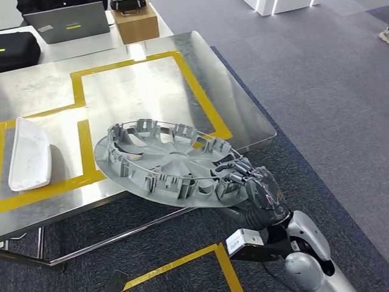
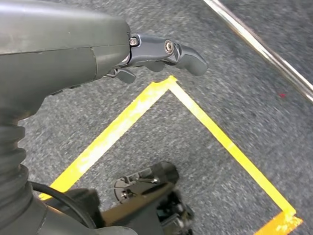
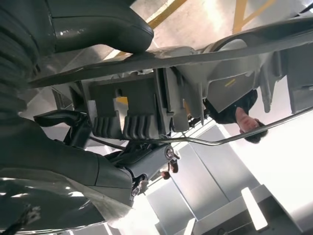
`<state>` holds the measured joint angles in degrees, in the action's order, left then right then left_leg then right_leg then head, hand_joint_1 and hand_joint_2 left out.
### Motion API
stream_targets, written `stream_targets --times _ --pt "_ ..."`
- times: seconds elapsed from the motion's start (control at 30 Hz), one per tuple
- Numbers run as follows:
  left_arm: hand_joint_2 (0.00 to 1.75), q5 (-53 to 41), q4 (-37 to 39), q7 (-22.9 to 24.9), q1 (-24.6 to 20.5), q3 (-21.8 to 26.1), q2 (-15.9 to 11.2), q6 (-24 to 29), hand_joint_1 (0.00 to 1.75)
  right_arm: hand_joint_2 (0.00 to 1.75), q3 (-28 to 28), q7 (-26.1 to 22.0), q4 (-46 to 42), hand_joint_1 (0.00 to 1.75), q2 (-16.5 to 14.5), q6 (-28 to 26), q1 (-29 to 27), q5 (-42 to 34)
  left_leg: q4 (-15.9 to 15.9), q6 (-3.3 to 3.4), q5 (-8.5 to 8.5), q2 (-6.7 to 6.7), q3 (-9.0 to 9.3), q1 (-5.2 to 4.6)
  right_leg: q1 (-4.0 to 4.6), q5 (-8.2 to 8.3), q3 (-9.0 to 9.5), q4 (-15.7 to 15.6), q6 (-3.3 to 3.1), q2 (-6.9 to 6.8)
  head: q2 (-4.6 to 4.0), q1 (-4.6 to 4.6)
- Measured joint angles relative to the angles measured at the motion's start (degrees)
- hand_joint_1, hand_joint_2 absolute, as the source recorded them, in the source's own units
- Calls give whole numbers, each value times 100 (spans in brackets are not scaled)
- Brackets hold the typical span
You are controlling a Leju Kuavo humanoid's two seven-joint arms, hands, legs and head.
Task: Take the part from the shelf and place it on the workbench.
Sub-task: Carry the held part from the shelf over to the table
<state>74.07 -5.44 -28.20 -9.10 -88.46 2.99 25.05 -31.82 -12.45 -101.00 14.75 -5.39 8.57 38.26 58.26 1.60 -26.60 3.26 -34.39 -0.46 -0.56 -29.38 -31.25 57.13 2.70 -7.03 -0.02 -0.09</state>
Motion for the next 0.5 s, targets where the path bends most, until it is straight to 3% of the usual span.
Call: stream_targets --times 0.07,0.13,0.17,0.2,0.23,0.27,0.33,0.37,0.43,0.47,0.5 --pt "175 -15 -3 5 -11 0 1 -12 0 175 -24 68 104 175 20 -10 123 92 -22 73 40 -145 -9 26 -25 -236 -159 340 41 302 0 24" --pt "175 -44 -7 9 -30 0 8 -31 0 175 -60 179 231 175 42 -10 245 206 -20 109 59 -297 -27 29 -32 -601 -524 1112 45 605 0 53" --pt "175 -60 -8 15 -34 0 11 -44 0 175 -83 253 321 175 49 -3 323 275 -18 116 64 -379 -31 25 -30 -715 -710 1474 43 659 0 61" --pt "175 -69 -9 24 -34 -1 13 -55 0 175 -109 335 430 175 53 8 416 346 -15 119 65 -462 -32 20 -28 -723 -826 1665 35 681 0 61" --pt "175 -74 -9 32 -35 -1 11 -67 0 175 -136 407 545 175 53 21 518 400 -10 119 67 -544 -31 18 -26 -615 -837 1631 22 692 0 60" --pt "175 -76 -10 39 -39 -1 11 -79 0 175 -162 467 667 175 53 36 626 443 -2 119 67 -631 -28 17 -27 -405 -738 1364 2 722 0 60" --pt "175 -80 -13 44 -57 -1 13 -101 0 175 -209 539 887 175 53 60 826 488 24 102 68 -791 -44 18 -48 4 -404 600 -40 964 0 57" --pt "175 -80 -14 47 -69 -1 13 -113 0 175 -228 568 985 175 51 65 907 502 42 80 77 -864 -74 23 -61 100 -263 299 -54 1093 0 57" --pt "175 -74 -16 54 -80 -1 10 -131 0 175 -265 648 1165 175 35 62 1037 535 61 5 117 -997 -160 47 -66 90 -163 105 -68 1196 0 58" --pt "175 -65 -16 57 -74 0 5 -137 0 175 -279 705 1251 175 18 56 1097 555 60 -32 136 -1066 -191 59 -68 81 -153 66 -78 1132 0 62" --pt "175 -55 -17 58 -64 0 -2 -138 0 175 -290 759 1341 175 -3 50 1155 574 73 -68 130 -1052 -213 57 -73 88 -145 54 -96 1063 0 61"
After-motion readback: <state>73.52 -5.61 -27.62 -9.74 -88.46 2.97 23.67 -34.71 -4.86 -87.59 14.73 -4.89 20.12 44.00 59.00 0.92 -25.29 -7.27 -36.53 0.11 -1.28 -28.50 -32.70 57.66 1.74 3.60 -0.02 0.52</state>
